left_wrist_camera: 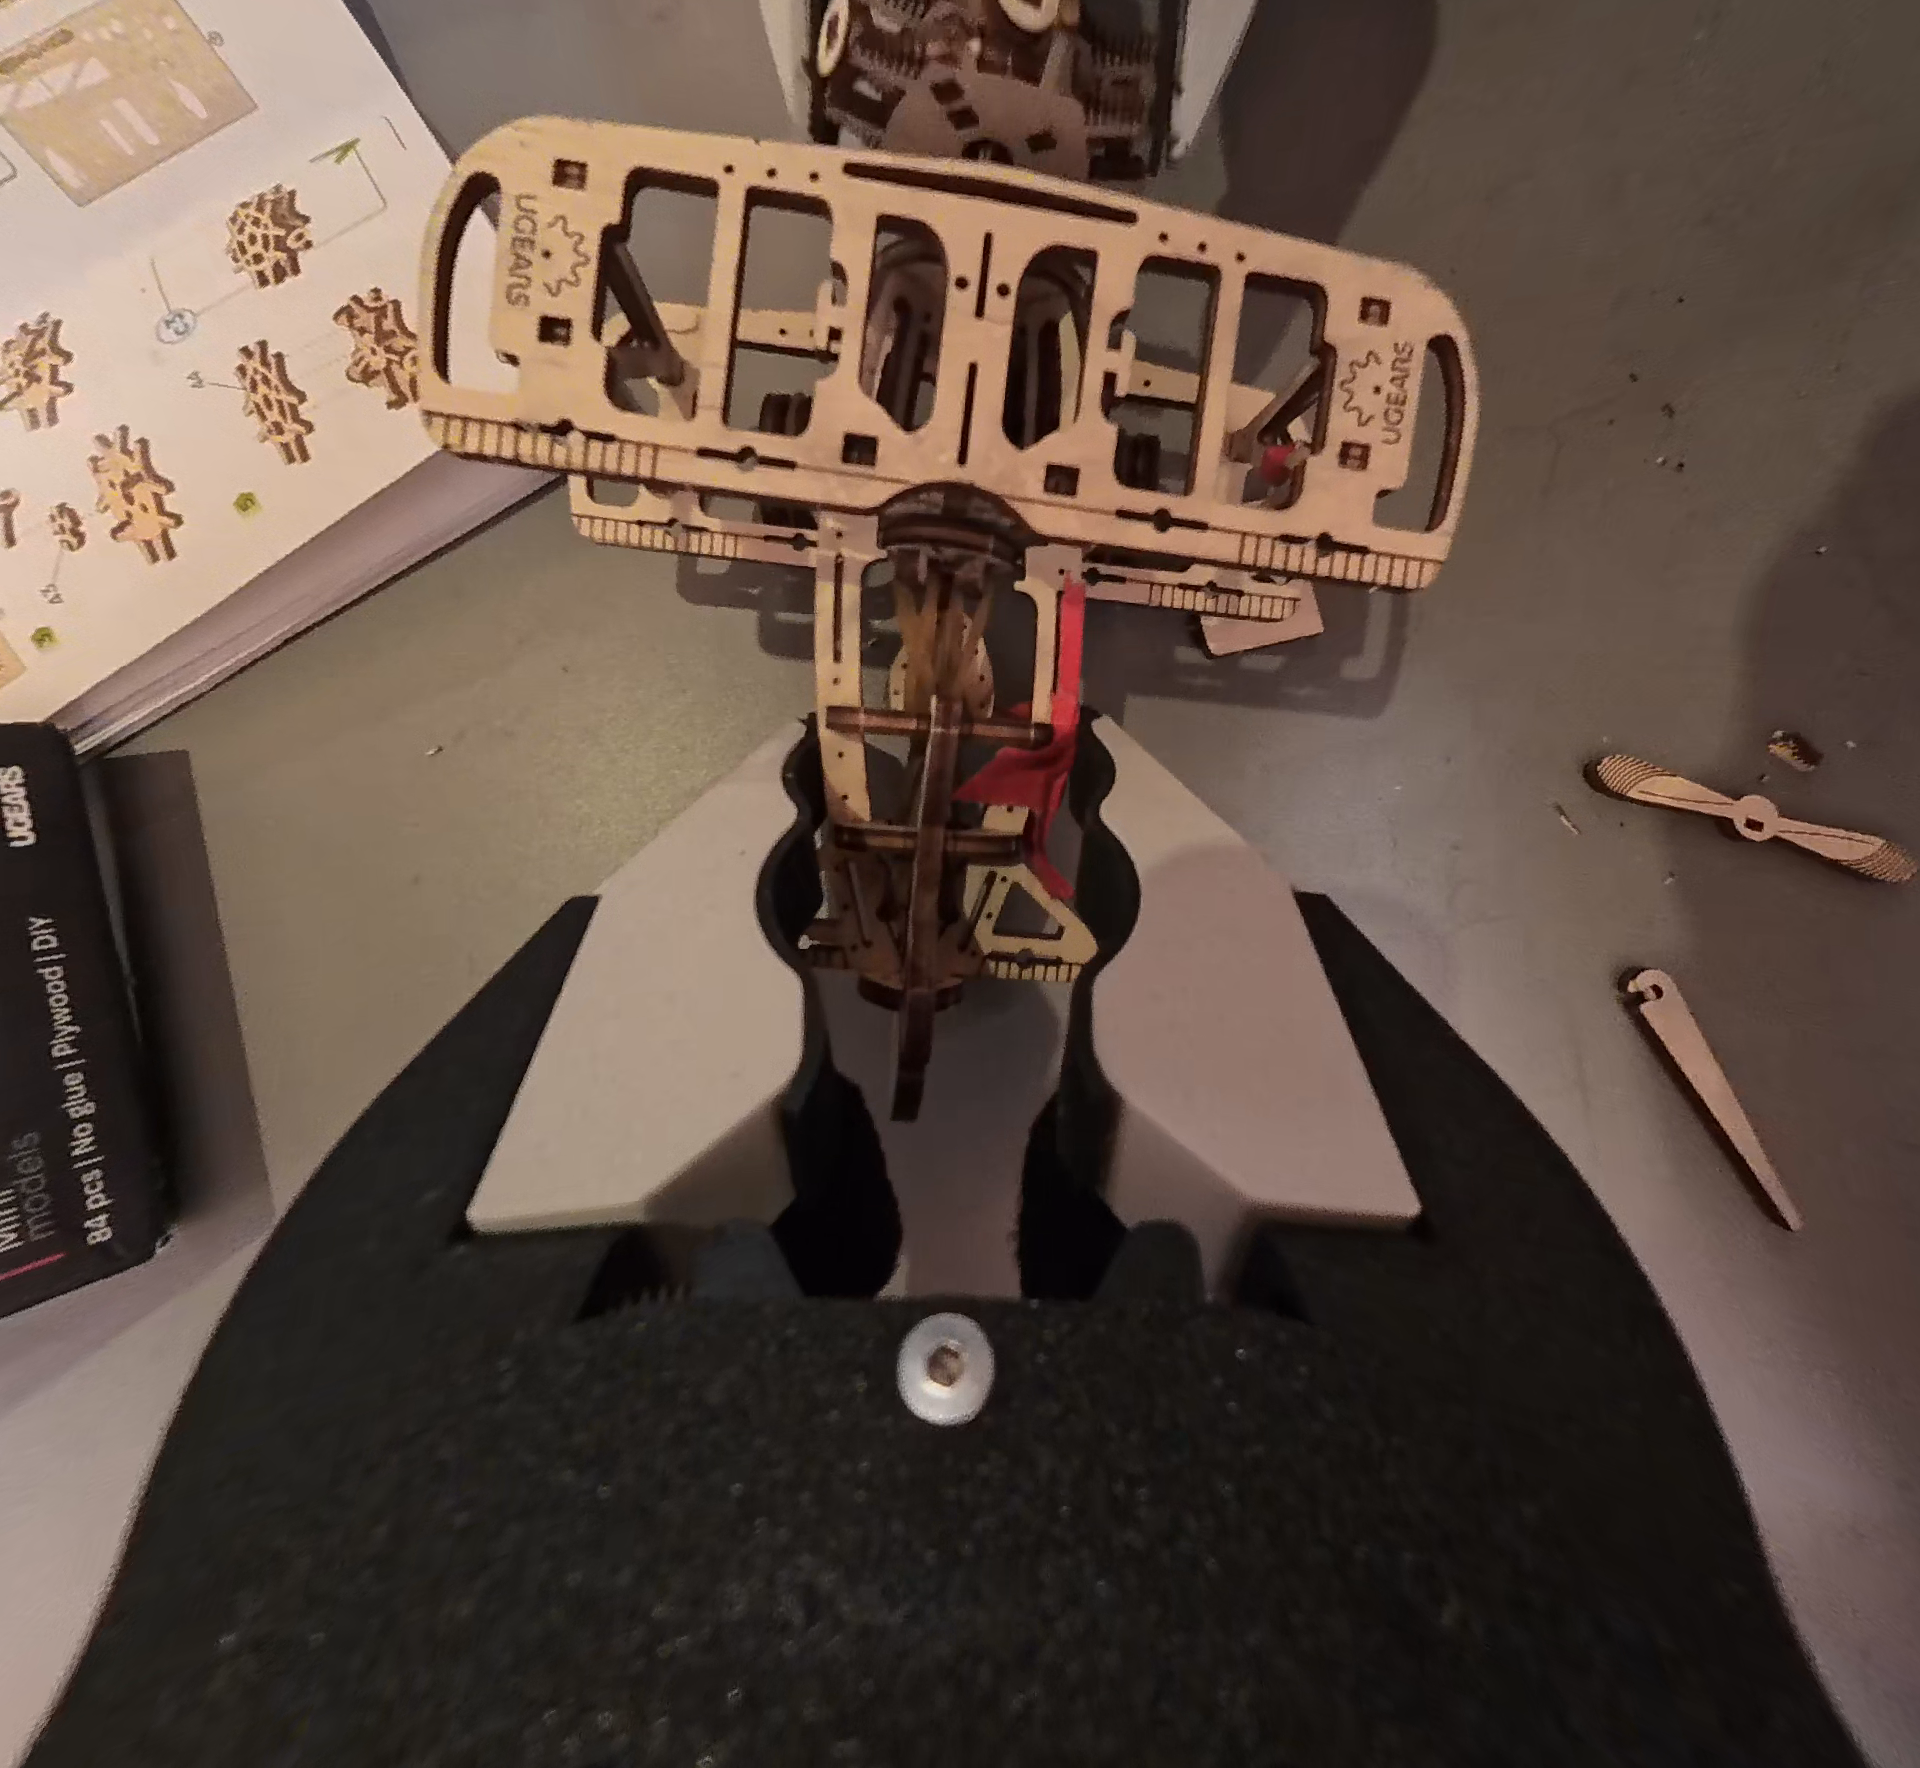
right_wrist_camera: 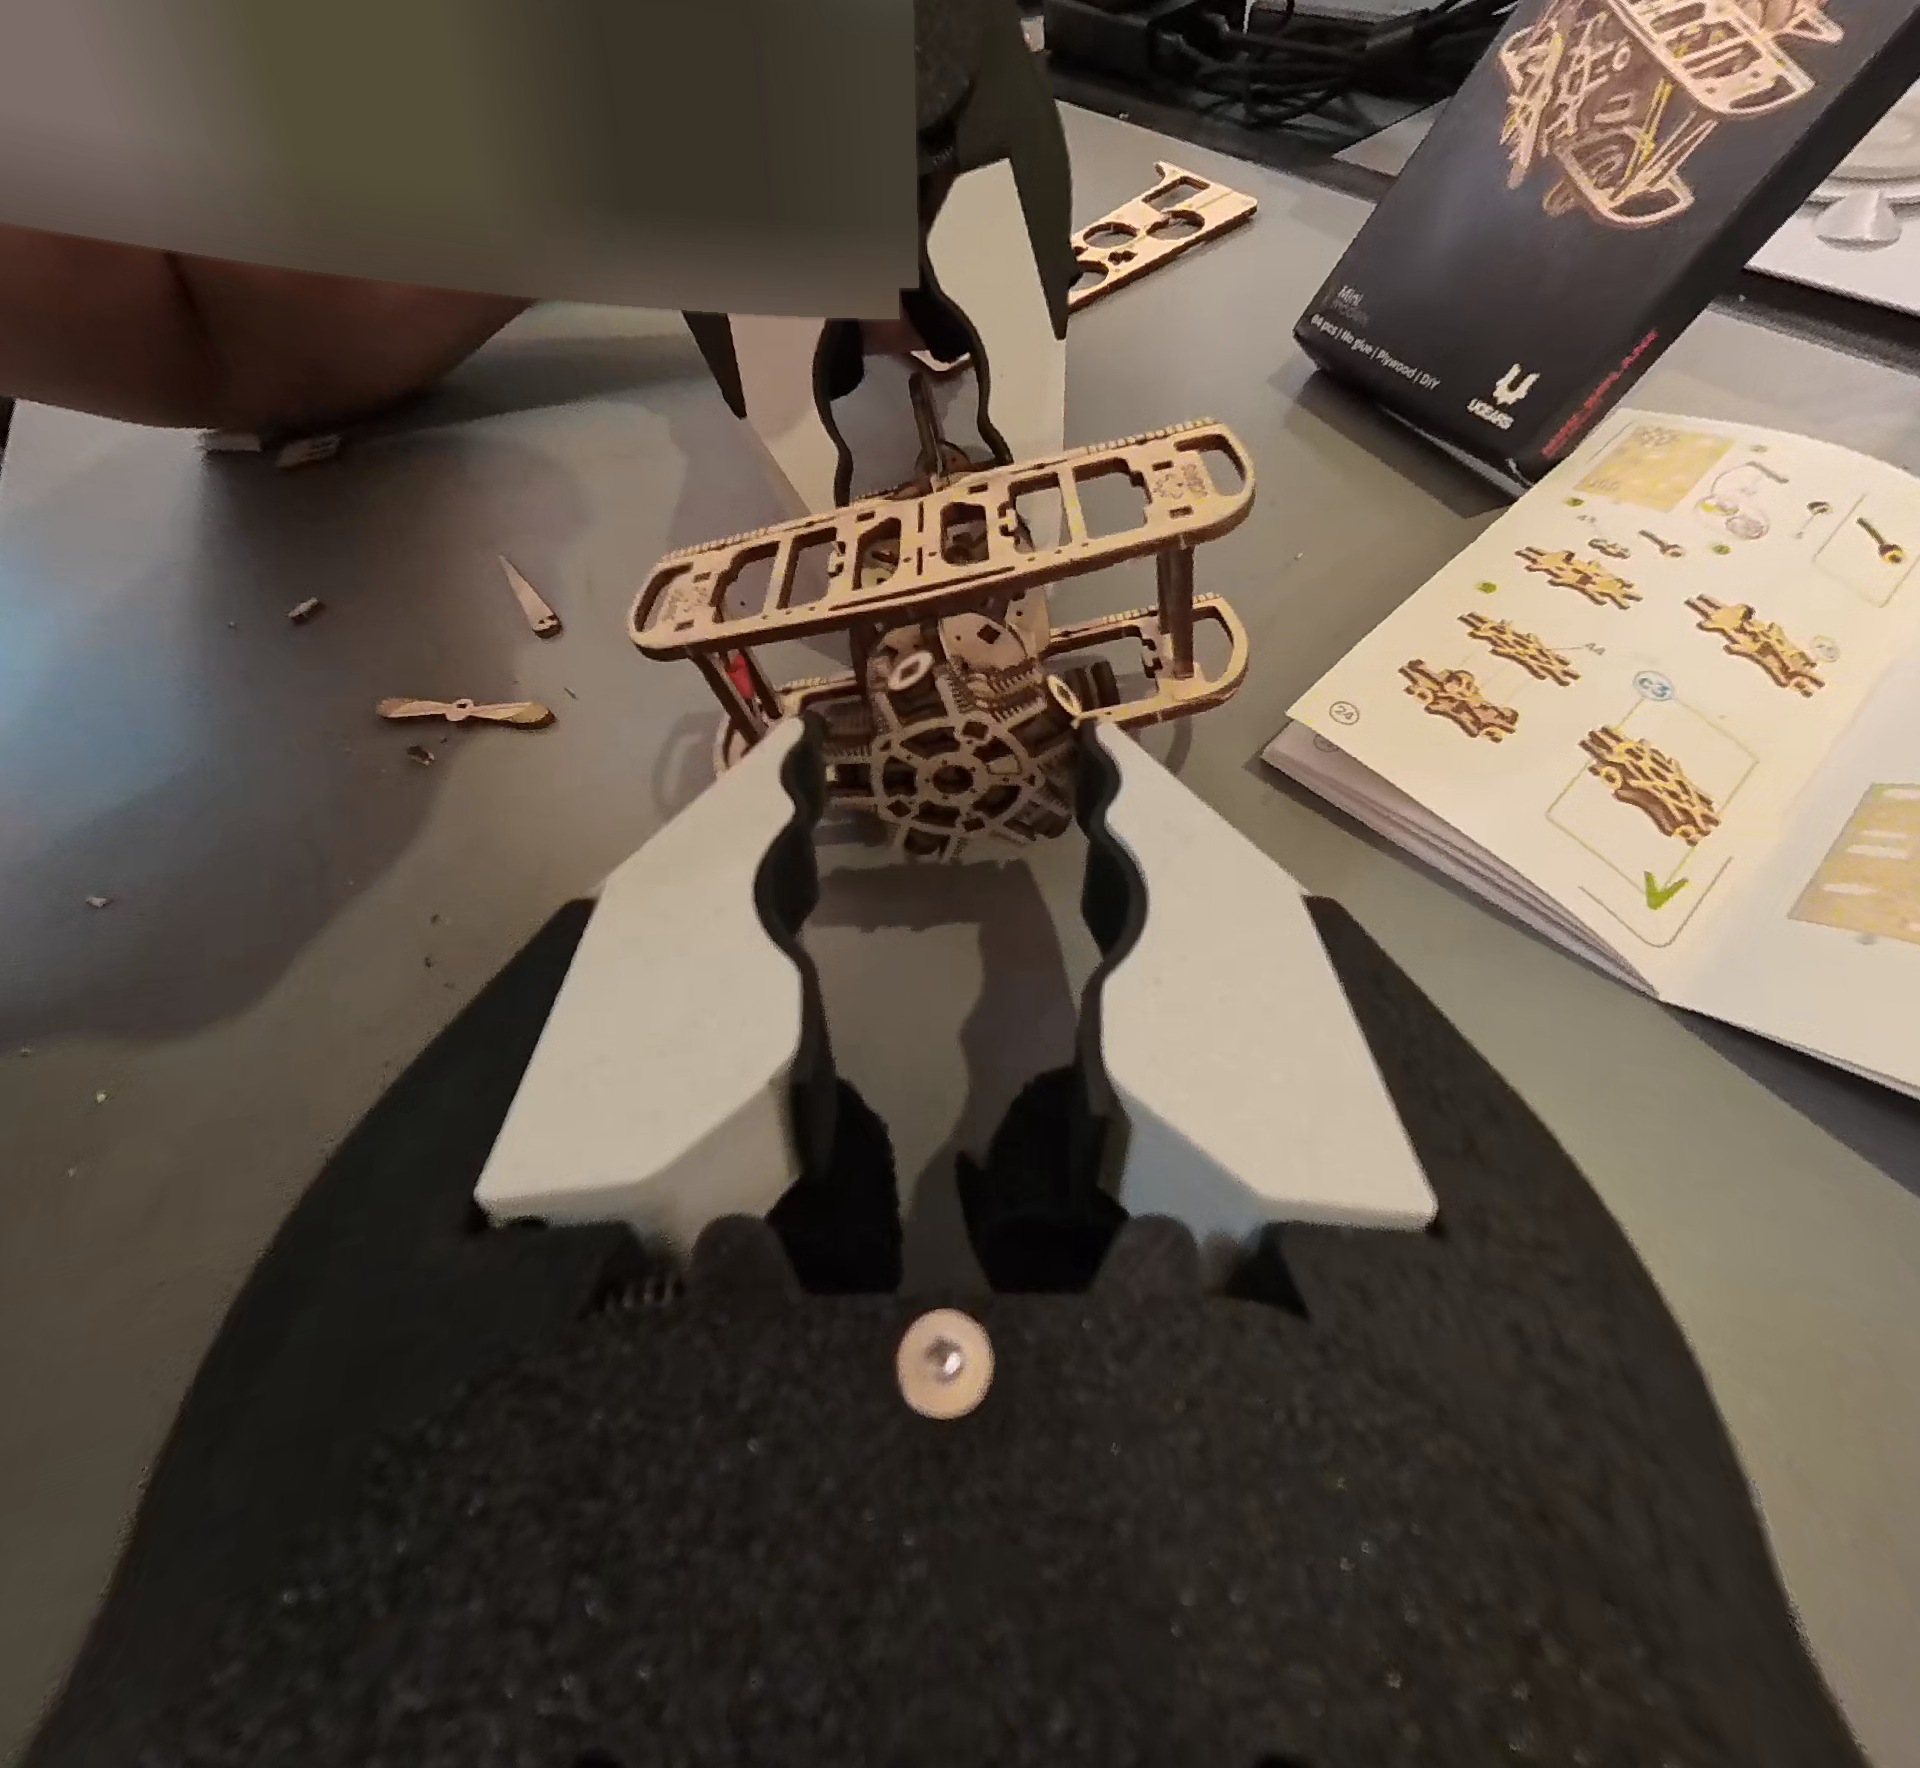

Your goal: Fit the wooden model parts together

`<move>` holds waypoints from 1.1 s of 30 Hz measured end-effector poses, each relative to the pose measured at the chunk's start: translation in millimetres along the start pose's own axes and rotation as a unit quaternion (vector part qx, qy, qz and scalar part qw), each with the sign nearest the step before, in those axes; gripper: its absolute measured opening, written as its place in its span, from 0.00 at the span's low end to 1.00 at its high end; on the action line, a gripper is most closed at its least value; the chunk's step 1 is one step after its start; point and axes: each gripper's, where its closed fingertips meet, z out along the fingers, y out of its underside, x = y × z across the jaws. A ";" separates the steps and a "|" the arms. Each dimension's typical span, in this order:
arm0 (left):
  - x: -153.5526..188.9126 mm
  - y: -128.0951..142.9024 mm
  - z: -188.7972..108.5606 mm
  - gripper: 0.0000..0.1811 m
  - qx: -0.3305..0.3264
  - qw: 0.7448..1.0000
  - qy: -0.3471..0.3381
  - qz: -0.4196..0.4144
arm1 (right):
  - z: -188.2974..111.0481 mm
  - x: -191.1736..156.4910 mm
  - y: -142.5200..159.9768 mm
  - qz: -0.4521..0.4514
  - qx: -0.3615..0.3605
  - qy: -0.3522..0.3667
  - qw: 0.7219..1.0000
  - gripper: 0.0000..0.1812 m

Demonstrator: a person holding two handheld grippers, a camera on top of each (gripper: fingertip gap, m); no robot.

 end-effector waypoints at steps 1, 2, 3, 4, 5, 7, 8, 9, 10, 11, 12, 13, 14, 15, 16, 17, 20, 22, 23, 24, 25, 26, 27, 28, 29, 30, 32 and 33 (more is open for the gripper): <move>-0.2 0.1 0.1 0.24 0.000 1.000 0.000 0.000 | 0.6 0.0 0.2 -0.009 -0.002 0.001 1.000 0.26; -0.5 0.3 0.3 0.24 -0.001 1.000 0.000 0.001 | 0.9 -0.1 -0.1 -0.017 -0.003 0.002 1.000 0.26; -0.7 0.3 0.4 0.24 -0.001 1.000 0.000 0.001 | 1.2 -0.3 -0.4 -0.023 -0.003 0.002 1.000 0.26; -0.7 0.3 0.6 0.24 -0.001 1.000 0.000 0.001 | 1.3 -0.2 -0.9 -0.027 -0.001 0.002 1.000 0.26; -0.3 0.4 0.5 0.24 -0.001 1.000 0.000 0.000 | 1.4 0.1 -0.9 -0.029 0.001 0.003 1.000 0.26; -0.1 0.2 0.6 0.24 0.000 1.000 0.000 0.000 | 1.9 -0.2 -0.5 -0.026 0.001 0.000 1.000 0.26; -0.3 0.2 0.9 0.24 0.000 1.000 0.000 0.000 | 1.7 -0.3 -1.6 -0.030 0.005 0.000 1.000 0.26; -0.6 0.2 1.0 0.24 0.000 1.000 0.001 -0.001 | 1.6 -0.5 -2.0 -0.040 0.008 0.000 0.999 0.26; -0.6 0.5 1.0 0.24 0.000 1.000 0.002 -0.001 | 1.6 -0.7 -1.3 -0.046 0.006 0.000 0.999 0.26; -0.7 0.5 1.0 0.24 0.001 1.000 0.002 -0.002 | 1.8 -1.3 -0.6 -0.045 0.005 -0.003 0.999 0.26; -0.8 0.1 0.8 0.24 0.003 1.000 0.003 -0.002 | 1.7 -1.4 -1.0 -0.041 0.006 -0.005 0.999 0.26; -0.7 -0.2 0.8 0.24 0.003 1.000 0.003 -0.003 | 1.3 -1.2 -1.9 -0.037 0.009 -0.006 0.999 0.26; -0.6 -0.3 0.8 0.24 0.004 1.000 0.003 -0.002 | 0.9 -1.1 -2.4 -0.031 0.012 -0.009 0.999 0.26; -0.4 -0.1 0.7 0.24 0.004 1.000 0.003 -0.001 | 0.6 -0.9 -2.8 -0.022 0.013 -0.012 1.000 0.26; -0.5 0.0 0.5 0.24 0.004 1.000 0.002 0.000 | 0.2 -0.3 -3.0 -0.015 0.014 -0.014 1.000 0.26; -0.3 0.1 0.2 0.24 0.004 1.000 0.001 0.000 | 0.0 0.0 -2.8 -0.009 0.014 -0.016 1.000 0.26; 0.0 0.8 0.3 0.24 0.002 1.000 0.001 0.001 | 0.5 -0.4 -2.1 -0.007 0.011 -0.018 1.000 0.26; -0.1 1.3 0.5 0.24 0.002 1.000 0.001 0.001 | 1.1 -1.2 -1.6 -0.006 0.009 -0.021 1.000 0.26; -0.1 1.3 0.6 0.24 0.001 1.000 0.001 0.002 | 1.3 -1.2 -1.8 -0.003 0.010 -0.022 1.000 0.26; 0.1 1.2 0.5 0.24 0.001 1.000 0.000 0.002 | 1.4 -1.1 -1.7 0.000 0.009 -0.023 1.000 0.26; 0.2 1.0 0.2 0.24 0.002 1.000 0.000 0.001 | 1.4 -0.9 -1.7 0.001 0.009 -0.023 1.000 0.26; 0.3 0.9 0.3 0.24 0.001 1.000 0.000 0.001 | 1.4 -1.0 -1.8 0.002 0.010 -0.025 1.000 0.26; 0.4 0.9 0.4 0.24 0.001 1.000 0.000 0.001 | 1.2 -1.2 -1.8 0.004 0.010 -0.027 1.000 0.26; 0.3 1.2 0.3 0.24 0.002 1.000 0.001 0.000 | 1.2 -1.3 -1.5 0.007 0.009 -0.028 1.000 0.26; 0.2 1.5 0.2 0.24 0.002 1.000 0.002 0.000 | 0.9 -1.2 -1.5 0.013 0.010 -0.030 0.999 0.26; 0.3 1.6 -0.3 0.24 0.003 1.000 0.002 -0.001 | 0.7 -1.1 -1.7 0.021 0.011 -0.033 0.999 0.26; 0.4 2.0 -0.7 0.24 0.005 1.000 0.003 -0.003 | 0.4 -1.0 -1.9 0.040 0.013 -0.038 0.998 0.26; 0.3 2.2 -0.7 0.24 0.005 1.000 0.003 -0.002 | 0.2 -0.7 -2.1 0.047 0.015 -0.040 0.998 0.26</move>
